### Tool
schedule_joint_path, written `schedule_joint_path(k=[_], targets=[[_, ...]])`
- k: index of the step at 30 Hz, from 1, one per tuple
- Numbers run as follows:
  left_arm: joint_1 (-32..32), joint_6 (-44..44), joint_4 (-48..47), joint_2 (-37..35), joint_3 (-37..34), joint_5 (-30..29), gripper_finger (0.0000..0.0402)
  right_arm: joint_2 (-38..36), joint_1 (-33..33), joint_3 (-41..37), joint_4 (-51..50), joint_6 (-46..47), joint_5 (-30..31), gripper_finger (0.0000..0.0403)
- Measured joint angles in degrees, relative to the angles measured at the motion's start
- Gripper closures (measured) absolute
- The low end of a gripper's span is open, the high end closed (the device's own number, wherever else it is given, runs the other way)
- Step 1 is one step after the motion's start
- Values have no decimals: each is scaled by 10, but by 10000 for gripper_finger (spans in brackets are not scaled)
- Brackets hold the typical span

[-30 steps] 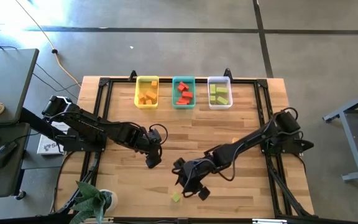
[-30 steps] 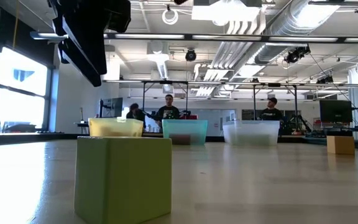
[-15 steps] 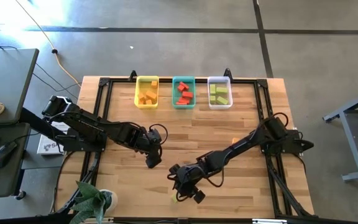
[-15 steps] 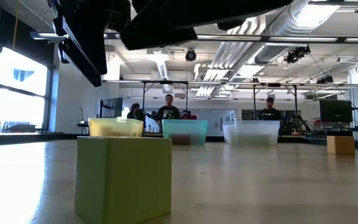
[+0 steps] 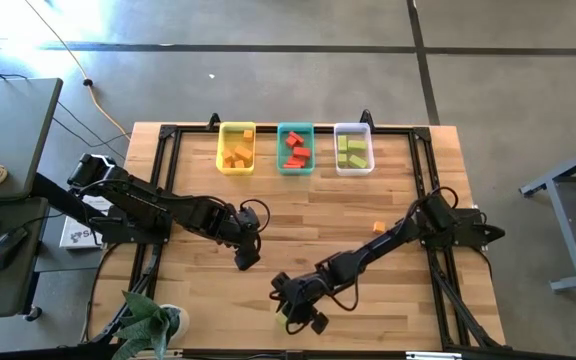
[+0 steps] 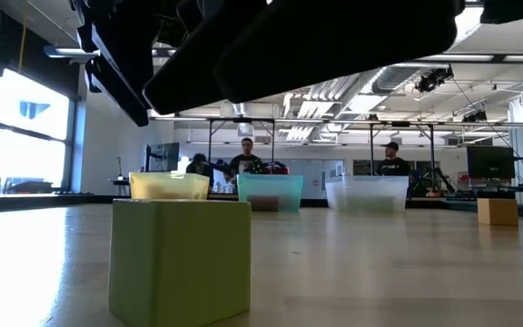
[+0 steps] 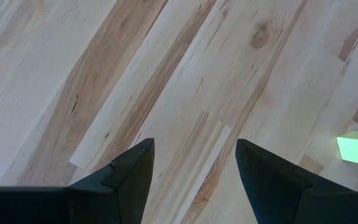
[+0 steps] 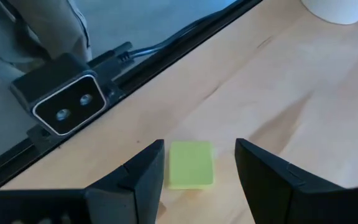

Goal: Sort & place blocks by color
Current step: Put the light green block into the white bin

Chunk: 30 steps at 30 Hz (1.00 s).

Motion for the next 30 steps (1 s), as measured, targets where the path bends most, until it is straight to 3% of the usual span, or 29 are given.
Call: schedule_joint_path(k=[12, 30], targets=[[0, -1, 1, 0, 0, -3, 188, 25, -2, 0, 17, 14, -36, 219], [0, 0, 2, 0, 0, -15, 188, 64, -3, 1, 40, 61, -33, 219]])
